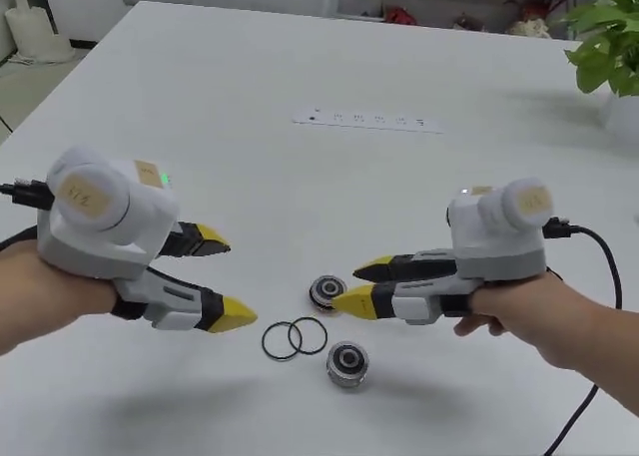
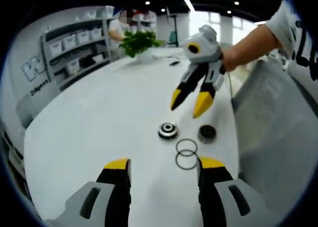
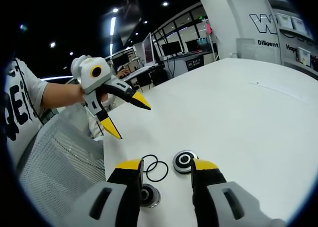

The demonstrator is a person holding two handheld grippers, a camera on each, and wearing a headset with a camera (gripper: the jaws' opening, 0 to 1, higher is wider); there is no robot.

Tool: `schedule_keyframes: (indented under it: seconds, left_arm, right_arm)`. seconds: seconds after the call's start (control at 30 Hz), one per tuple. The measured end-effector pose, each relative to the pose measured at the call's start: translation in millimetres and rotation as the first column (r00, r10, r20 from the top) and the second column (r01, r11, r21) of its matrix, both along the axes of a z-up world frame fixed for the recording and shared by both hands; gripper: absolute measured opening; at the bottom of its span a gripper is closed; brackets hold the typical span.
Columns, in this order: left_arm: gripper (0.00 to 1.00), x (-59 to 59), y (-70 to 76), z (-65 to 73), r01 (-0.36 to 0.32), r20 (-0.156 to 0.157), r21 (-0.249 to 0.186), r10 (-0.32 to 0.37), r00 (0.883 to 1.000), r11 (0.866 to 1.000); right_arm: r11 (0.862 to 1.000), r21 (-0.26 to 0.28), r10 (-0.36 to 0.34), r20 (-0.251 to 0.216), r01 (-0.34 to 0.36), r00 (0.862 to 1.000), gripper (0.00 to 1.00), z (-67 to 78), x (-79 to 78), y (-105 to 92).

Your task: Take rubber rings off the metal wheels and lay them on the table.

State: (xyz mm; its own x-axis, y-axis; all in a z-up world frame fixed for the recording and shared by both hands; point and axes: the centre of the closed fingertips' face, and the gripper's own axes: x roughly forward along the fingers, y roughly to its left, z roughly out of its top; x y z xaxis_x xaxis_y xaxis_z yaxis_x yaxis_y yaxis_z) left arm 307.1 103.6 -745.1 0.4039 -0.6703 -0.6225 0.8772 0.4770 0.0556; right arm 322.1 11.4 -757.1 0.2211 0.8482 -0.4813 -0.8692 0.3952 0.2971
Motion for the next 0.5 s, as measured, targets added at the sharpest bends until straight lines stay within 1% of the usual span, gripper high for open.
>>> schedule_keyframes:
  seconds: [0.13,0.3,0.5]
  left_arm:
    - [0.54,3.6,-1.8,-3.5,0.004,-0.008,0.005,-0.004,1.0,1.0]
    - [0.54,10.9,-3.8,-5.7,0.008,-0.011,0.01,-0.008,1.0,1.0]
    - [0.54,17.3,-9.3,-8.5,0.014,-0.017,0.009,-0.014,1.0,1.0]
  right_arm:
    - [1.0,0.0,-0.015,0.01,0.015,1.0,0.36,-1.5,5.3,-4.5]
    - [1.0,0.0,-0.028,0.026,0.028,0.999,0.37,-0.7,12.0,-9.2]
    - [0.999,-0.014,-0.039,0.03,0.039,0.999,0.37,-7.8,16.4,-17.1]
